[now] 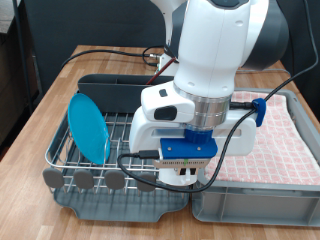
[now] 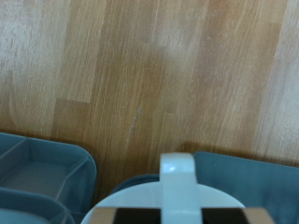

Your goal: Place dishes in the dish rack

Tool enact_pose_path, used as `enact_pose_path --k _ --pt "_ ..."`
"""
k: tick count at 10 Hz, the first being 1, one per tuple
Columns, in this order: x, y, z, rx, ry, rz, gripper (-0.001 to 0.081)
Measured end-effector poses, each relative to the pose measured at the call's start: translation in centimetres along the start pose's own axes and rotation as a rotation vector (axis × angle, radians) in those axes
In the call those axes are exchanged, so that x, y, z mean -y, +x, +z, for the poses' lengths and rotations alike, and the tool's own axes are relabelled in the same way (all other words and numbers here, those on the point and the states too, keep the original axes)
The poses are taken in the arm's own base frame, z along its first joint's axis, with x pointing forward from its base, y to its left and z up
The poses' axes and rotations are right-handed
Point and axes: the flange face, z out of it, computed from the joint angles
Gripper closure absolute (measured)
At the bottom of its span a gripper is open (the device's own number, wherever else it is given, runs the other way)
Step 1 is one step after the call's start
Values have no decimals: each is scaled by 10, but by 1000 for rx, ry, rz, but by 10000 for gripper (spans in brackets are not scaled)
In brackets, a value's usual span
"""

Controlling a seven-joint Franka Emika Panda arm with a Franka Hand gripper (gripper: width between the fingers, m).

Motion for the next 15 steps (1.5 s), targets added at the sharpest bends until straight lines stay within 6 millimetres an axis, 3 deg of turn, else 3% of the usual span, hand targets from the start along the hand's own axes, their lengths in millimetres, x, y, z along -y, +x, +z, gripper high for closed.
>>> enact_pose_path --k 4,9,10,11,12,13,15 --pt "1 7 23 29 13 -5 734" --pt "1 10 37 51 10 -3 734" --pt "1 10 39 67 13 -4 655" --pt "0 11 42 89 8 -11 655" --pt "0 12 44 107 2 -19 453" --pt "2 13 44 119 -1 -35 453" --pt "6 16 35 133 -6 -52 124"
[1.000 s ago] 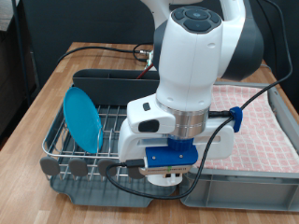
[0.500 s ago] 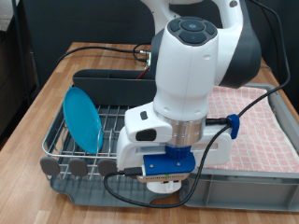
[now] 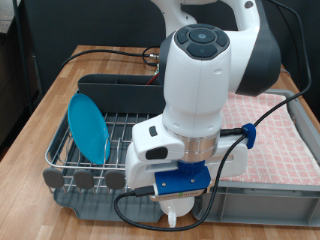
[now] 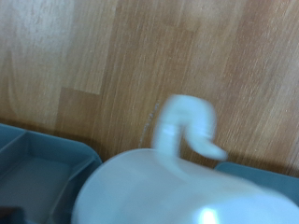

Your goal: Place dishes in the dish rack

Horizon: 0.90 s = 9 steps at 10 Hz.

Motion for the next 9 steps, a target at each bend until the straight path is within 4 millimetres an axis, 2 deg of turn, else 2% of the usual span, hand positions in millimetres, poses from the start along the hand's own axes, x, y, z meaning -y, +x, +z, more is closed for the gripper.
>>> enact_pose_path --k 1,2,9 --pt "1 1 -7 7 -3 -2 124" --pt "3 1 -15 13 -6 -3 35" --pt "13 -10 -66 10 -19 13 4"
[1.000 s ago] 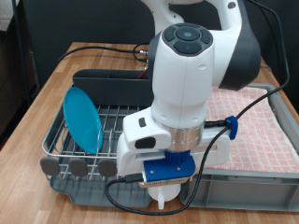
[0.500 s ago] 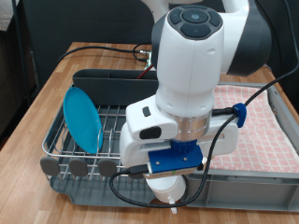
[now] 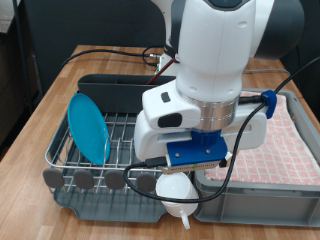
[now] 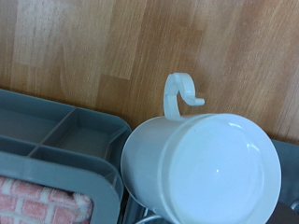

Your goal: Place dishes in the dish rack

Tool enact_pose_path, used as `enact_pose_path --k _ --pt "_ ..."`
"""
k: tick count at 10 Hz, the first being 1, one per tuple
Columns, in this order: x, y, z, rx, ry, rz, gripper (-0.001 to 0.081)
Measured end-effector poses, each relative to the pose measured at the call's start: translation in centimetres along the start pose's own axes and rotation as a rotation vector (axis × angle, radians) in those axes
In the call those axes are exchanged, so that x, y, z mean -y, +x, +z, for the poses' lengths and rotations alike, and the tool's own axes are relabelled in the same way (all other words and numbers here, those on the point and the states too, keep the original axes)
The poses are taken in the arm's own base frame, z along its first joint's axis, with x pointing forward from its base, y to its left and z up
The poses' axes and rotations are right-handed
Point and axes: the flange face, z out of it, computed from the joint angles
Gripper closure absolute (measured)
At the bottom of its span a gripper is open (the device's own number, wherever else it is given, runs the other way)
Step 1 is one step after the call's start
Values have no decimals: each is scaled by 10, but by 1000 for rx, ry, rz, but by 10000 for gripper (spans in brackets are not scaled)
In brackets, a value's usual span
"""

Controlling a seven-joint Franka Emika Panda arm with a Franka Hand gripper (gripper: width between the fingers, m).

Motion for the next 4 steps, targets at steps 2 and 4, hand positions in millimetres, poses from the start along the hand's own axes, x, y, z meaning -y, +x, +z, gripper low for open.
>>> enact_pose_path --k 2,4 --pt "3 -6 -15 -13 -9 5 4" --pt "6 -11 -25 -19 -13 7 4"
